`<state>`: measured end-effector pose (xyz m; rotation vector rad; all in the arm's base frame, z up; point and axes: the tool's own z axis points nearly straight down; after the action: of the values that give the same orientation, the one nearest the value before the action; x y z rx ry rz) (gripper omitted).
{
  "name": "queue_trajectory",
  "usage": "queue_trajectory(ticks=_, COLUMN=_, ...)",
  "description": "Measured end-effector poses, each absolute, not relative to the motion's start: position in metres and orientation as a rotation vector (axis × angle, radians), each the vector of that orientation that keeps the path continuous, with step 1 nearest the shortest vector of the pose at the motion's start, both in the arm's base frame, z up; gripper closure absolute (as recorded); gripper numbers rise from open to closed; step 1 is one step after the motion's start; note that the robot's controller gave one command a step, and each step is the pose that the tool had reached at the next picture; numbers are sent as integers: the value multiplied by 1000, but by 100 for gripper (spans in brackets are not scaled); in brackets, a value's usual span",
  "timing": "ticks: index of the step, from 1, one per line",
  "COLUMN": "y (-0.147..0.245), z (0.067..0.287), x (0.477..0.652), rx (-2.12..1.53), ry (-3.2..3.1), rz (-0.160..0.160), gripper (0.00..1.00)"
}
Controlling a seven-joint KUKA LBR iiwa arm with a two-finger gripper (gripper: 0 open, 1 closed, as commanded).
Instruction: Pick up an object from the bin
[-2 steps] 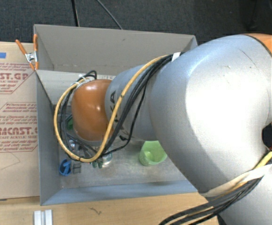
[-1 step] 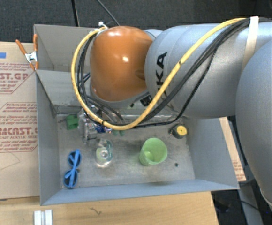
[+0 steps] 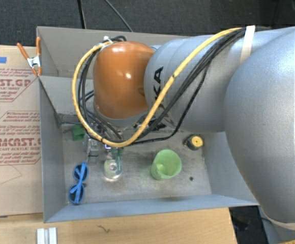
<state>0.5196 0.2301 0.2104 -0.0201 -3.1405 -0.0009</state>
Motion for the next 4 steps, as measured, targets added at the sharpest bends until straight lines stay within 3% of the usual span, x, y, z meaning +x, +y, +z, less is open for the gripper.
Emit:
queue_trajectory(ticks=1, y=230, z=211, x=520, rx=-20, ry=-3143, rz=-1, gripper=0)
queue_trajectory(ticks=2, y=241, z=72, x=511, rx=222, ry=-3128, rz=3, gripper=0)
queue_trajectory(ticks=3, y=241, z=77, x=513, rx=220, ry=-3134, rz=-2, gripper=100)
queue_trajectory(ticks=4, y=186, z=116, x=535, rx=504, ry=-3104, rz=3, gripper=100)
